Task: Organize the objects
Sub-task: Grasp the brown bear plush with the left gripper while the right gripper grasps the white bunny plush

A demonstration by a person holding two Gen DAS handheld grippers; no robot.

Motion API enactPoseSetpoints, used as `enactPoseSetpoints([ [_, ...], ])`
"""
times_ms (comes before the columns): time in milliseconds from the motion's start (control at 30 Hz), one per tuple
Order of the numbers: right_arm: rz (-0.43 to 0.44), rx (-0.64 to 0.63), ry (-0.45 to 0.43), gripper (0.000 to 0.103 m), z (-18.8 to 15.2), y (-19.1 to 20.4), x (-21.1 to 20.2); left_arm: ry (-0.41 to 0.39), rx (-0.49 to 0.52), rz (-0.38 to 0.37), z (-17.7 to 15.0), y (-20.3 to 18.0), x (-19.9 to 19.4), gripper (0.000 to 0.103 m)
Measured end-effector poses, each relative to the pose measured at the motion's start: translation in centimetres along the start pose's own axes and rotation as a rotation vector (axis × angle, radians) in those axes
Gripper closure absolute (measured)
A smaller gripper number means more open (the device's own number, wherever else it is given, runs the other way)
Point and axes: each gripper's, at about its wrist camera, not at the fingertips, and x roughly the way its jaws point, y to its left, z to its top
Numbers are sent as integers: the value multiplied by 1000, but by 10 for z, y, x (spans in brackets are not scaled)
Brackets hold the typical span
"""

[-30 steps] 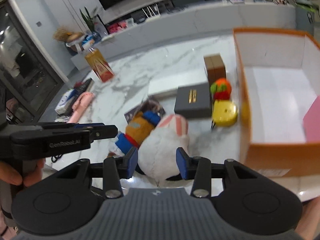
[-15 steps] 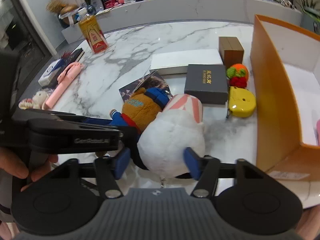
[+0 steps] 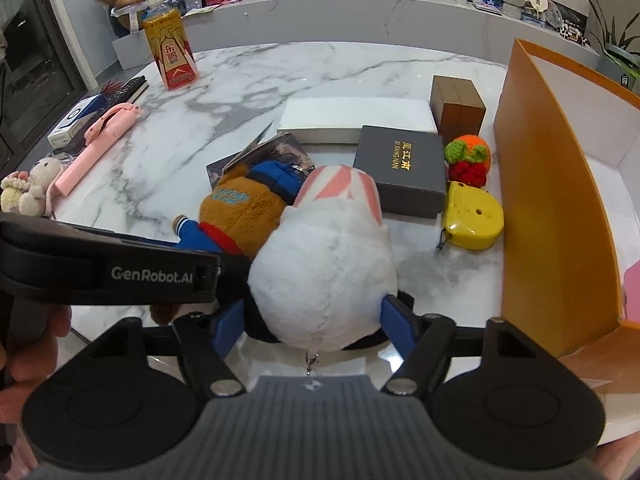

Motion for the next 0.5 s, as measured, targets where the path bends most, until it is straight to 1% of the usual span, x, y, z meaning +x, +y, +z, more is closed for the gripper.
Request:
enactPoseSetpoints([
  [67, 19, -3, 7, 36, -1, -3, -2, 1, -12, -6, -3, -1, -1, 55],
  [133, 52, 26, 19, 40, -1, -11, -4, 5, -29, -13, -7, -1, -3, 57],
  [233, 103, 77, 38, 49, -3, -22, -8, 2, -61, -9, -12, -1, -6, 58],
  [267, 119, 96, 35, 64, -4, -26, -11, -6, -66, -1, -13, -1, -7, 58],
  [333, 141, 108, 27, 81, -6, -32, -17, -14, -85, 0, -16, 0, -8, 59],
  [367, 156, 114, 36, 103, -7, -34, -18, -14, -93, -1, -16, 0, -8, 59],
  [433, 166, 134, 61, 103, -7, -38, -18, -7, -95, 0, -18, -2, -10, 59],
  [467, 156, 129, 54, 103, -8, -38, -19, -6, -91, 3, -19, -4, -10, 59],
  [500, 146, 125, 42, 100, -8, -37, -22, -5, -90, 4, -21, -5, -11, 59],
])
